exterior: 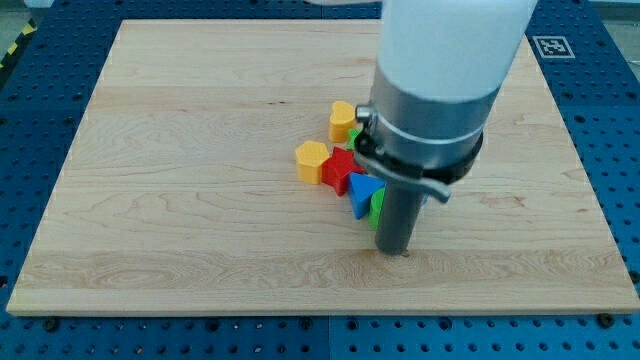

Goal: Push the green circle into the red circle

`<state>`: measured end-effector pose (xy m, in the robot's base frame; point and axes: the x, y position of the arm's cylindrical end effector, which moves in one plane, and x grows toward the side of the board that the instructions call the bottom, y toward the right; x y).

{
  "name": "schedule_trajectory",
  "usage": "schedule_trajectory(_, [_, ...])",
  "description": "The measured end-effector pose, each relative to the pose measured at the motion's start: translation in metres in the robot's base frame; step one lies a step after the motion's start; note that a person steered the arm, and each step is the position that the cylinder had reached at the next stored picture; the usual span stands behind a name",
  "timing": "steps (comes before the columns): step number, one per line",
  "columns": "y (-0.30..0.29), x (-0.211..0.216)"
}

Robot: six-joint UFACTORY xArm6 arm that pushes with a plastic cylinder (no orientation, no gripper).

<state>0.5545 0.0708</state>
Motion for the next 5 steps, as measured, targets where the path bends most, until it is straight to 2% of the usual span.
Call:
schedule_trajectory(1, [0.001,-0.032])
schedule_trajectory(3, [0.002,-0.057])
schedule_trajectory(4, [0.002,-0.088])
schedule_trajectory(5, [0.002,-0.086])
